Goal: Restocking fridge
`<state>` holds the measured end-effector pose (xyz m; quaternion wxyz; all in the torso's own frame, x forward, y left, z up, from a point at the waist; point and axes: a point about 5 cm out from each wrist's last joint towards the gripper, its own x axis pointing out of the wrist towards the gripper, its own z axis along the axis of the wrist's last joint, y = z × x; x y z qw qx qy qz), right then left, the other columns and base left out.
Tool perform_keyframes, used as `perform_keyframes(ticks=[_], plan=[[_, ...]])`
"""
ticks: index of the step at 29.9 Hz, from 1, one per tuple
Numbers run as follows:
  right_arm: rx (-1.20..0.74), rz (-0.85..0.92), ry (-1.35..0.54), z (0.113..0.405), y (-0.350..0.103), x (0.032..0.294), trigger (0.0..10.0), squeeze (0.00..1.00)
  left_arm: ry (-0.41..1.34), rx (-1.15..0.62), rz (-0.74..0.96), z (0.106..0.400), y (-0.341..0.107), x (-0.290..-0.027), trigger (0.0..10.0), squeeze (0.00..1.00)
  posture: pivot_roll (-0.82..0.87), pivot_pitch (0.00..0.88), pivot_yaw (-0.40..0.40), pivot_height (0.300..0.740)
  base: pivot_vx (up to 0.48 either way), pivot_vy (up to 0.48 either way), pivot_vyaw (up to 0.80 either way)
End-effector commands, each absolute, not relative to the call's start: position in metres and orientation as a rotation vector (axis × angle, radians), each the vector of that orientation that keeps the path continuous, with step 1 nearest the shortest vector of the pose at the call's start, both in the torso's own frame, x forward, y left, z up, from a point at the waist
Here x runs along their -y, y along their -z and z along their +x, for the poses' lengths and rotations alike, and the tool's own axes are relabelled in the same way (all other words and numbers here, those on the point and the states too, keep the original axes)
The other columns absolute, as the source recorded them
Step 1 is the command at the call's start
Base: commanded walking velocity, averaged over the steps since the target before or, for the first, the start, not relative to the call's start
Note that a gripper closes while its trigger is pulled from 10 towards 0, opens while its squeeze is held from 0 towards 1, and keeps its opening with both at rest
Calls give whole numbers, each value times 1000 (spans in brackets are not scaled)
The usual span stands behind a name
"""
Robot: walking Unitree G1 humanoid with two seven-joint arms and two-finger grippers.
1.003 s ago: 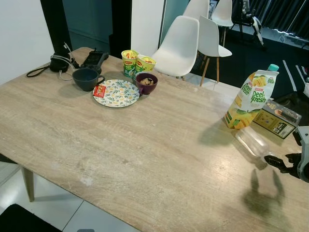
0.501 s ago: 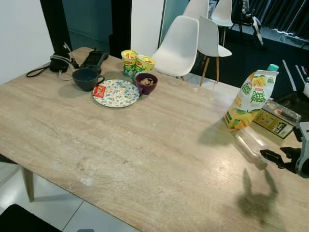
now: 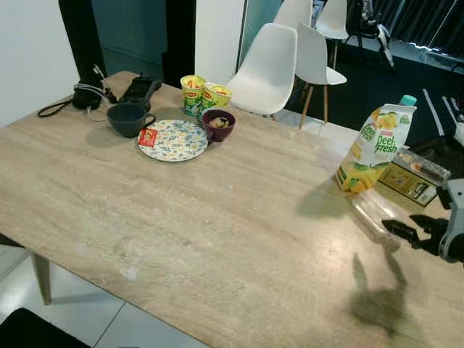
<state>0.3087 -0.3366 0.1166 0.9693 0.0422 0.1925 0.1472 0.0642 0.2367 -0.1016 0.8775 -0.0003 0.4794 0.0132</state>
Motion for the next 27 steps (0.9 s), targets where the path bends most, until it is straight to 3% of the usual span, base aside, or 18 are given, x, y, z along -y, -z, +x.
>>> perform_keyframes(ticks=[1,27], plan=[[-371,84,-284,307,-122,344,10000,0,82,-1080,-31,44,109,-218,10000,0,234,14,-176,740,0,0,0],[-497,-78,-282,302,-117,350,10000,0,105,-1054,-3,34,104,-231,10000,0,243,83,-157,740,0,0,0]])
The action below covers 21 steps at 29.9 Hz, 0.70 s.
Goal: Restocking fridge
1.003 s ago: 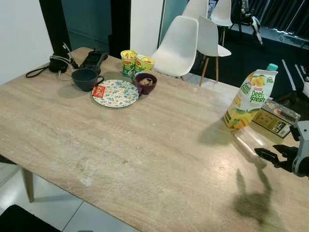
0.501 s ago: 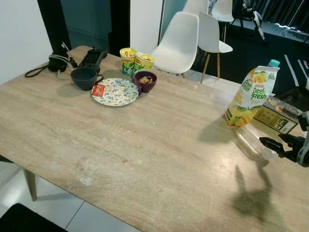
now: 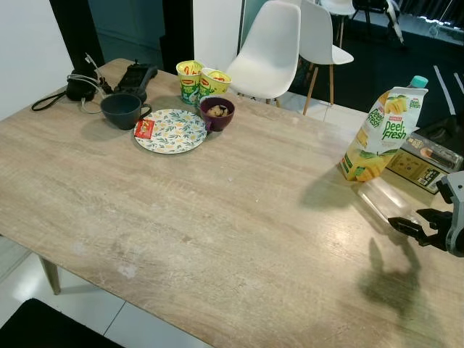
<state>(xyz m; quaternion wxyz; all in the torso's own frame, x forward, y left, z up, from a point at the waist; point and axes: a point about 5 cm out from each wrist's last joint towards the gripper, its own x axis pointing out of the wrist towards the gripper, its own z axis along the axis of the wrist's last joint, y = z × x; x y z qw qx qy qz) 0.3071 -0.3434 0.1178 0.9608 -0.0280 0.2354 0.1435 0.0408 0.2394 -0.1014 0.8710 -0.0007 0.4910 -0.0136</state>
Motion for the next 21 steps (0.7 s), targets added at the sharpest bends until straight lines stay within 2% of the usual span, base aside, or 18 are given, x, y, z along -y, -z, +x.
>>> perform_keyframes(ticks=[1,11,21], plan=[[-504,-86,-289,302,-116,349,10000,0,104,-1054,-2,33,103,-232,10000,0,245,82,-157,740,0,0,0],[-549,-119,-368,301,-110,342,10000,0,106,-1053,1,34,103,-232,10000,0,249,73,-159,740,0,0,0],[-560,-147,-350,303,-103,337,10000,0,111,-1047,-1,36,103,-230,10000,0,251,73,-155,740,0,0,0]])
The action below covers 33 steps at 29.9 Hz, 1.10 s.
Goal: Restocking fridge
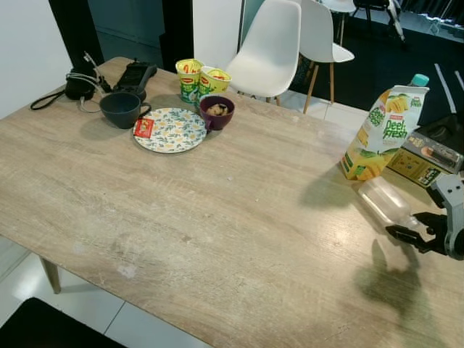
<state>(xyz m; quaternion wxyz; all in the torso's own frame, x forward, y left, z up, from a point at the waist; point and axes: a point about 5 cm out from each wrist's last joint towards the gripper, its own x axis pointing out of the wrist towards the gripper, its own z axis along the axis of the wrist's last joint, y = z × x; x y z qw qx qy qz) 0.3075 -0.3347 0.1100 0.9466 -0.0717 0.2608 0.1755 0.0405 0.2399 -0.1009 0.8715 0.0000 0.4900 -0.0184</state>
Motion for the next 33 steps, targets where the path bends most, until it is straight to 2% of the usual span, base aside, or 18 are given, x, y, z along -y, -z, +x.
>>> perform_keyframes(ticks=[1,15,16,17,18,33], plan=[[-560,-147,-350,303,-103,337,10000,0,111,-1047,-1,36,103,-230,10000,0,251,73,-155,740,0,0,0],[-555,-154,-328,303,-96,332,10000,0,111,-1047,-1,37,103,-230,10000,0,255,68,-155,740,0,0,0],[-552,-152,-321,303,-95,332,7490,0,111,-1046,-1,37,104,-230,10000,0,256,66,-154,740,0,0,0],[-550,-151,-316,303,-95,332,3373,0,110,-1046,-1,37,104,-230,10000,0,256,66,-154,740,0,0,0],[-547,-148,-311,303,-95,332,0,0,110,-1046,-1,37,104,-230,10000,0,256,65,-154,740,0,0,0],[-516,-111,-283,303,-90,328,0,0,111,-1038,-1,44,104,-229,10000,0,253,41,-154,740,0,0,0]])
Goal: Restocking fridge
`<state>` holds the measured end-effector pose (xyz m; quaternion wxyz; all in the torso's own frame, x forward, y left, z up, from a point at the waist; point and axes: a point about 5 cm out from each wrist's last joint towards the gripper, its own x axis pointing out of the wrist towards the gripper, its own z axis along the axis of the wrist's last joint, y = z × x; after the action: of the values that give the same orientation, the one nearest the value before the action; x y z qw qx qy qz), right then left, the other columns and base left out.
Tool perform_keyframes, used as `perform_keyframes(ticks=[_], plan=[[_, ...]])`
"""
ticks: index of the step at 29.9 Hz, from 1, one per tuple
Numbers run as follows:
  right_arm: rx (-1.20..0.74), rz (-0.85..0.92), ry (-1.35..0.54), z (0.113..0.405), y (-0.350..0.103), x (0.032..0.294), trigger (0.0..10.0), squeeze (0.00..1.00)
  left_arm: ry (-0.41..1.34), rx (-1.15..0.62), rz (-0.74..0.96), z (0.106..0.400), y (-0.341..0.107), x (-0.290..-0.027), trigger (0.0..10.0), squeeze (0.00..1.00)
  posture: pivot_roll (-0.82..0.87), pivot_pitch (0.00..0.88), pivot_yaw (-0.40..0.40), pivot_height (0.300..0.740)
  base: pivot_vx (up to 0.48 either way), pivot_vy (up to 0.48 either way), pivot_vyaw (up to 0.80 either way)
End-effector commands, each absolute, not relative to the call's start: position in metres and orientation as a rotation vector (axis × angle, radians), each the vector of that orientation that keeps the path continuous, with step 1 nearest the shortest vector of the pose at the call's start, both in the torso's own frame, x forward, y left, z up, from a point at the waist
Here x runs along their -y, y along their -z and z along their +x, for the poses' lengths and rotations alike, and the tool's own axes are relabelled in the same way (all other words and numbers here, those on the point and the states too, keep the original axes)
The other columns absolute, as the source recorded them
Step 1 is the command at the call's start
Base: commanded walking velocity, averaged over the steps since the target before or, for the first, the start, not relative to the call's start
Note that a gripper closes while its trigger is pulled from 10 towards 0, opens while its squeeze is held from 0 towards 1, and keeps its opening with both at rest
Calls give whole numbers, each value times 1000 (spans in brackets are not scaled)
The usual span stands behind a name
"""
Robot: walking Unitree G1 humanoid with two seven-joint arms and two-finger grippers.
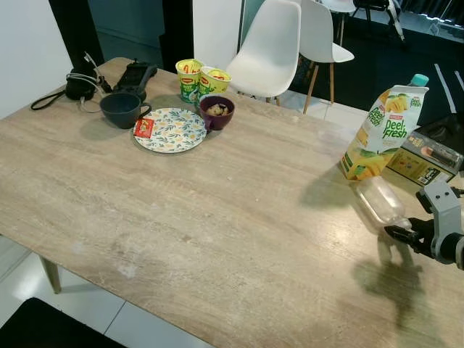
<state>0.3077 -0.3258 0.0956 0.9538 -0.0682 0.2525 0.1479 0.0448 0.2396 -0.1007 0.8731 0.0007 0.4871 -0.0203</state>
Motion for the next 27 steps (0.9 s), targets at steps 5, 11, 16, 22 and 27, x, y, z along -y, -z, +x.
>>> perform_keyframes(ticks=[5,11,16,22,27], plan=[[-478,-76,-296,305,-95,328,0,0,110,-1027,-2,53,103,-228,10000,0,252,12,-155,740,0,0,0],[-421,3,-512,305,-115,326,0,0,109,-998,-8,75,102,-226,10000,0,242,0,-154,740,0,0,0],[-398,40,-640,303,-125,324,0,0,113,-997,-11,82,101,-224,10000,0,232,0,-150,740,0,0,0],[-389,87,-711,299,-126,323,0,0,121,-1010,-12,86,102,-222,10000,0,224,0,-146,740,0,0,0],[-387,147,-704,291,-123,330,0,0,123,-1019,-14,91,102,-221,10000,0,216,0,-144,740,0,0,0]])
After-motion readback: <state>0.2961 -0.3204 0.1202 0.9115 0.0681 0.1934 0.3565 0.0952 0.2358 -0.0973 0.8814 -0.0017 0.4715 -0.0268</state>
